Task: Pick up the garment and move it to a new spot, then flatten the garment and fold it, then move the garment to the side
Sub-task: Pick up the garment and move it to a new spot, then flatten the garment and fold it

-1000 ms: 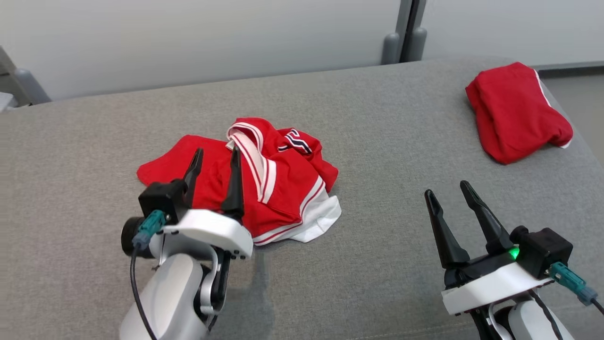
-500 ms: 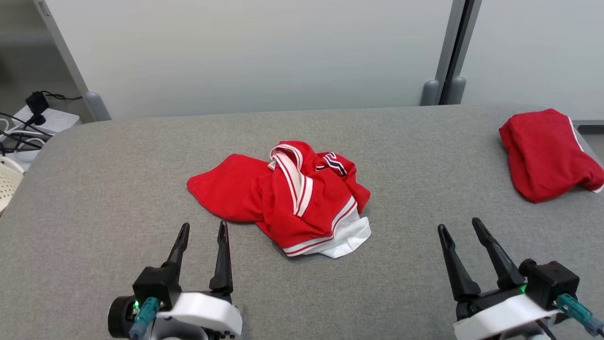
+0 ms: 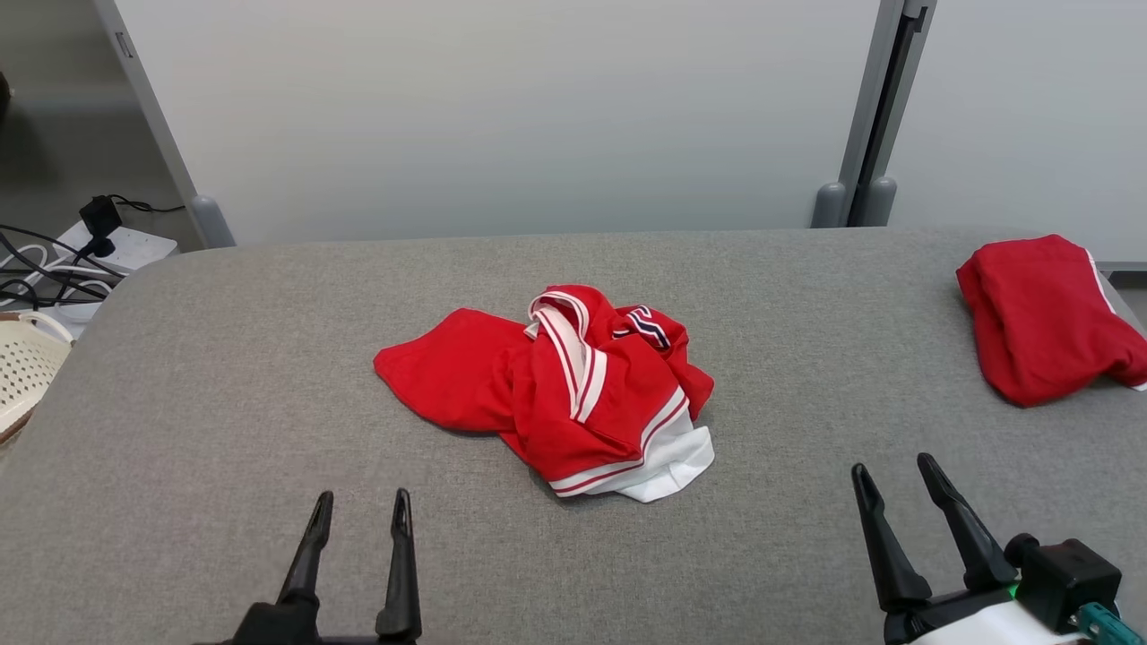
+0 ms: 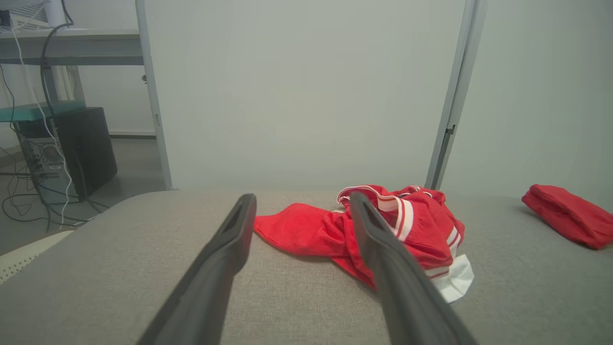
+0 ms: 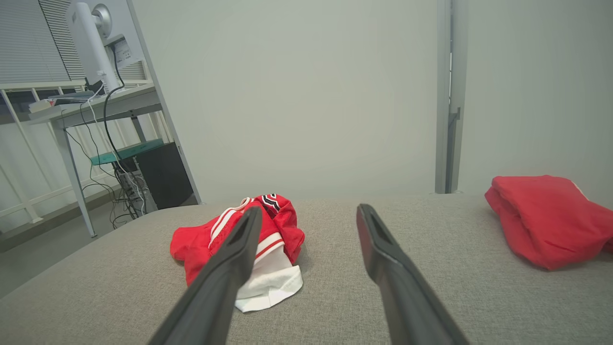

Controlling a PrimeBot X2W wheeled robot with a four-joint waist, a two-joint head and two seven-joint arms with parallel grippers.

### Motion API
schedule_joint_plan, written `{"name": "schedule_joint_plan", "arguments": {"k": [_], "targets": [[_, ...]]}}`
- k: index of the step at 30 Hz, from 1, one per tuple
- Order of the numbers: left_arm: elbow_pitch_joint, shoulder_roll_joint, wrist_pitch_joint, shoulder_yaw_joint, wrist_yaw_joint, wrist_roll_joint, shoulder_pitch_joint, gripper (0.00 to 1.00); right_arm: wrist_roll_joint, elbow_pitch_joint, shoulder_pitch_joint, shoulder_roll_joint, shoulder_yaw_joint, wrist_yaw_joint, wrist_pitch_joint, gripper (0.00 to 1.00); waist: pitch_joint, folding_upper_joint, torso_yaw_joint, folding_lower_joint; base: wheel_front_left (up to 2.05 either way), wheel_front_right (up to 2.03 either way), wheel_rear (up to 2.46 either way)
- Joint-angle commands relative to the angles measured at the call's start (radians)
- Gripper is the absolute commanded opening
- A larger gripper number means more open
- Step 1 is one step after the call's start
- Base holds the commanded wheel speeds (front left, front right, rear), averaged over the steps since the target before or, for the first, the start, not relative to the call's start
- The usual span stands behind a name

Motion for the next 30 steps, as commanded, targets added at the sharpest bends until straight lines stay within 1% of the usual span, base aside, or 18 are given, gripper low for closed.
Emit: {"name": "schedule_joint_plan", "arguments": {"k": [1,6,21,26,30], "targets": [[-0.023,-0.007,-0.009,0.04,-0.01,0.017,-0.008,1.0,0.003,-0.026,-0.008,-0.009,0.018,0.0,-0.006,1.0,0.0,-0.0001,0.0,0.0,0.0,0.0,0.0],[-0.017,-0.014,-0.009,0.047,-0.012,0.02,0.009,1.0,0.006,-0.025,-0.001,-0.005,0.014,0.0,-0.006,1.0,0.004,-0.0001,-0.002,0.0,0.0,0.0,0.0],[-0.006,-0.016,-0.009,0.045,-0.003,0.005,-0.015,1.0,0.006,-0.015,-0.005,-0.001,0.018,0.0,-0.006,1.0,0.012,-0.0001,-0.01,0.0,0.0,0.0,0.0],[-0.001,-0.016,-0.009,0.046,-0.009,0.026,-0.024,1.0,0.007,-0.012,-0.009,-0.004,0.023,0.0,-0.006,1.0,0.01,-0.0001,-0.018,0.0,0.0,0.0,0.0],[0.011,-0.016,-0.009,0.027,-0.016,-0.002,-0.035,1.0,0.011,-0.017,-0.015,-0.005,0.026,0.0,-0.006,1.0,0.016,-0.0001,-0.025,0.0,0.0,0.0,0.0]]}}
